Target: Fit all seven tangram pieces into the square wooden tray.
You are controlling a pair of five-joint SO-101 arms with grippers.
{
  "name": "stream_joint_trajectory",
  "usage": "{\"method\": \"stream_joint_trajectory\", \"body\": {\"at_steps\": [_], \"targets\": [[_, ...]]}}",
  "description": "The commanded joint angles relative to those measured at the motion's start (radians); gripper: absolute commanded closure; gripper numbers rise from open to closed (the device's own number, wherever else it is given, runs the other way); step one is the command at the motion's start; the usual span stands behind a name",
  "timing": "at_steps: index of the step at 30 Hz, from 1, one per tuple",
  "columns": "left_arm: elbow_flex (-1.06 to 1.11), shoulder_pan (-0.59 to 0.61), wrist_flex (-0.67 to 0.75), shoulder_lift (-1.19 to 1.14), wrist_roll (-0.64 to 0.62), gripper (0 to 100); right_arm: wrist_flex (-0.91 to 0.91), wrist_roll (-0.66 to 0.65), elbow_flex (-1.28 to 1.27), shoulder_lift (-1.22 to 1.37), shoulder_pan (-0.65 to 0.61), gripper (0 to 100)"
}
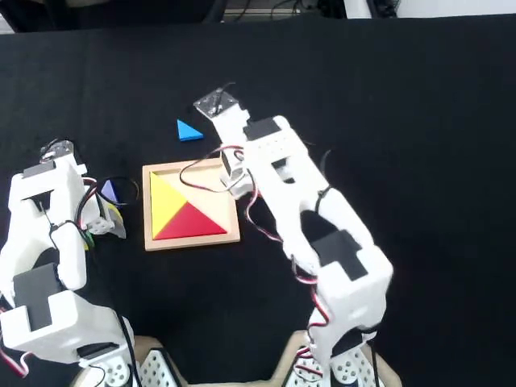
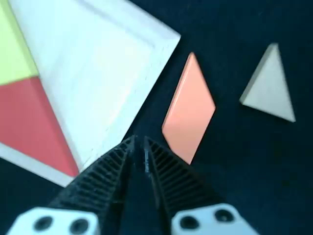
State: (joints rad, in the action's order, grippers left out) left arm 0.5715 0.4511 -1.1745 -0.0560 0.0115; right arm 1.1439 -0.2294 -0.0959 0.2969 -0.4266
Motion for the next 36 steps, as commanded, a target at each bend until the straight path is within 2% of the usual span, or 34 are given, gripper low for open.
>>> {"method": "stream_joint_trajectory", "body": {"at_steps": [1,4,10,14,17,22,25,30,36], "targets": [[0.005,-0.018,0.020,0.000,-0.011,76,-0.063,0.012,-0.085,-0.133,0.025,98.7],[0.005,-0.019,0.020,0.000,-0.011,76,-0.057,0.041,-0.125,-0.219,0.028,98.6],[0.005,-0.019,0.020,0.000,-0.006,76,-0.061,0.222,-0.232,-0.380,0.031,94.7],[0.005,-0.019,0.020,0.000,-0.006,76,-0.078,0.267,-0.292,-0.446,0.037,94.2],[0.005,-0.019,0.017,0.000,-0.006,76,-0.160,0.275,-0.337,-0.476,0.037,94.2],[0.005,-0.019,0.017,0.000,-0.008,76,-0.427,0.275,-0.423,-0.444,0.032,94.1],[0.005,-0.019,0.017,0.000,-0.009,76,-0.396,0.281,-0.417,-0.415,0.032,90.4],[0.005,-0.019,0.018,0.000,-0.009,76,-0.302,0.361,-0.363,-0.404,0.029,74.5],[0.005,-0.019,0.020,0.000,-0.011,76,-0.272,0.359,-0.334,-0.358,0.014,76.6]]}}
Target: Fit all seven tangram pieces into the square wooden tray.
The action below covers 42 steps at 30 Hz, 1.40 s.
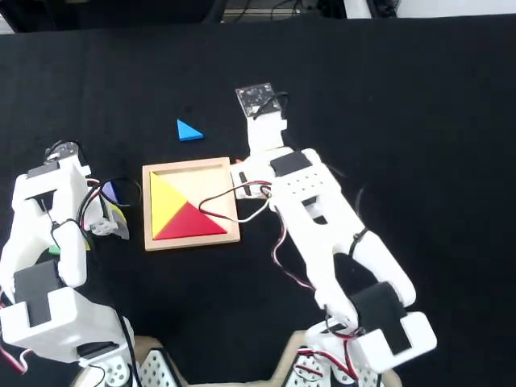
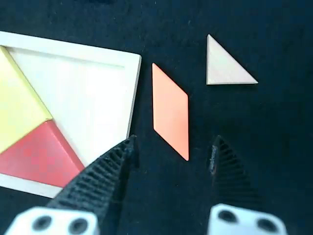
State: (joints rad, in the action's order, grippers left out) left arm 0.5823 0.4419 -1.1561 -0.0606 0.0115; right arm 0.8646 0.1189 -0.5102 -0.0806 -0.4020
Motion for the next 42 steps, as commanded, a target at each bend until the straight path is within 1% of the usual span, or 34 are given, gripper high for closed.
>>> {"method": "stream_joint_trajectory", "body": {"at_steps": [1,5,11,16,19,26,29,31,33,42], "targets": [[-0.005,-0.010,0.002,0.005,-0.011,76,0.009,0.011,0.097,0.045,-0.017,76.6],[-0.005,-0.010,0.002,0.005,-0.011,76,0.023,0.011,0.189,0.166,-0.049,76.9],[-0.004,-0.010,0.002,0.005,-0.009,76,0.104,0.009,0.344,0.294,-0.051,76.9],[-0.004,-0.010,0.002,0.005,-0.008,76,0.112,0.008,0.358,0.341,-0.037,76.9],[-0.004,-0.010,0.002,0.005,-0.006,76,0.115,-0.031,0.351,0.349,-0.035,76.9],[-0.004,-0.010,0.002,0.005,-0.006,76,0.112,-0.043,0.344,0.351,0.026,76.9],[-0.004,-0.010,0.002,0.005,-0.008,76,0.112,-0.081,0.341,0.354,0.021,77.0],[-0.004,-0.010,0.002,0.005,-0.009,76,0.109,-0.084,0.349,0.369,0.017,78.8],[-0.004,-0.010,0.002,0.005,-0.009,76,0.110,-0.087,0.372,0.398,0.014,80.5],[-0.004,-0.010,0.002,0.005,-0.006,76,0.190,-0.087,0.545,0.535,0.006,80.6]]}}
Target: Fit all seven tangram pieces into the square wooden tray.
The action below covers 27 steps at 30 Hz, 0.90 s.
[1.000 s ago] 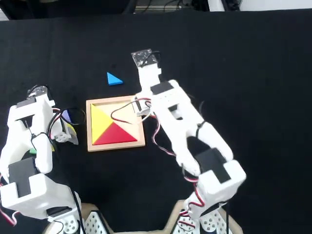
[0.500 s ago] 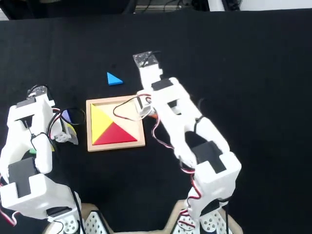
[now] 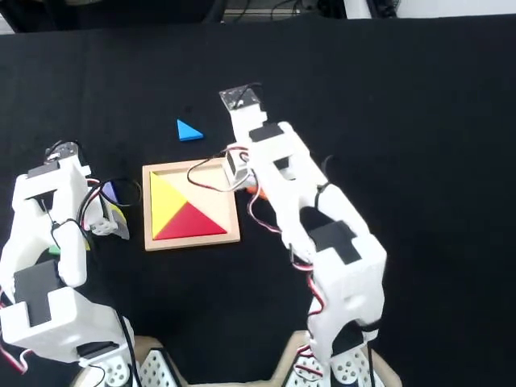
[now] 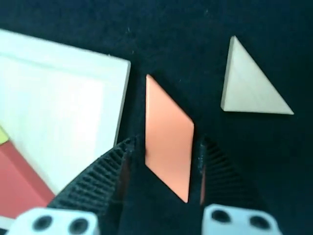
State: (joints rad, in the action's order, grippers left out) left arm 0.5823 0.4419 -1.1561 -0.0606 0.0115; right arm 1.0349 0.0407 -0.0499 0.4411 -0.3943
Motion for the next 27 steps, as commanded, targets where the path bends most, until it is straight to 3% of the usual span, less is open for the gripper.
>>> {"method": "stream_joint_trajectory", "body": {"at_steps": [1,9,15,22,27], "targets": [[-0.004,-0.010,0.002,0.005,-0.006,76,0.026,-0.009,0.101,0.027,-0.003,80.6],[-0.005,-0.010,0.002,0.005,-0.005,76,0.072,-0.009,0.188,0.104,-0.003,81.3],[-0.005,-0.010,0.002,0.005,-0.005,76,0.072,-0.009,0.193,0.130,0.005,99.0],[-0.005,-0.010,0.002,0.005,-0.006,76,0.109,-0.003,0.191,0.102,0.048,98.8],[-0.005,-0.010,0.002,0.005,-0.009,76,0.124,0.046,0.134,-0.102,0.043,98.8]]}}
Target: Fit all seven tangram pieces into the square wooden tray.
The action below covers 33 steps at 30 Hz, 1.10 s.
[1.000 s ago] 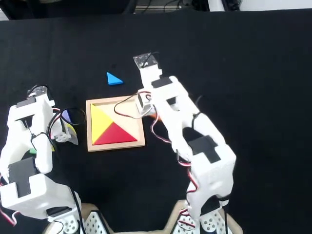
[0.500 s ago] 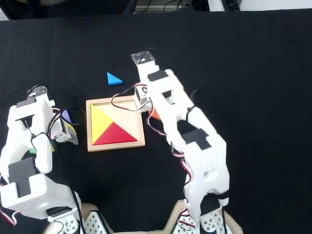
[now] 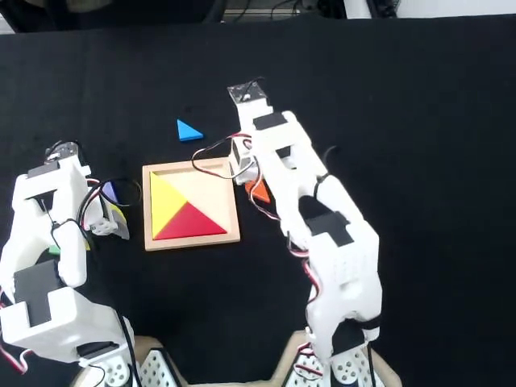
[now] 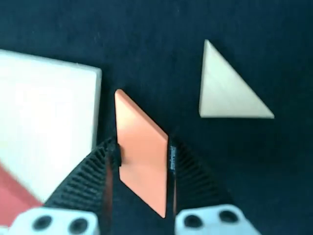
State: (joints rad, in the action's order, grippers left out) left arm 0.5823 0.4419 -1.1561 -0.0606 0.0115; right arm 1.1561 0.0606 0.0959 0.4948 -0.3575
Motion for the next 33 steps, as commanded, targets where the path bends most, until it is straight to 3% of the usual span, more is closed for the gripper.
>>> {"method": "stream_joint_trajectory", "body": {"at_steps": [1,10,16,33], "targets": [[-0.005,-0.010,0.002,0.005,-0.011,76,-0.003,0.038,-0.031,-0.203,-0.006,98.8],[-0.005,-0.012,0.002,0.005,-0.011,76,-0.068,0.224,-0.208,-0.398,-0.245,98.6],[-0.004,-0.012,0.002,0.005,-0.011,76,-0.100,0.445,-0.205,-0.338,-0.282,98.6],[-0.004,-0.012,0.002,0.005,-0.011,76,-0.144,0.393,-0.211,-0.173,-0.247,98.6]]}}
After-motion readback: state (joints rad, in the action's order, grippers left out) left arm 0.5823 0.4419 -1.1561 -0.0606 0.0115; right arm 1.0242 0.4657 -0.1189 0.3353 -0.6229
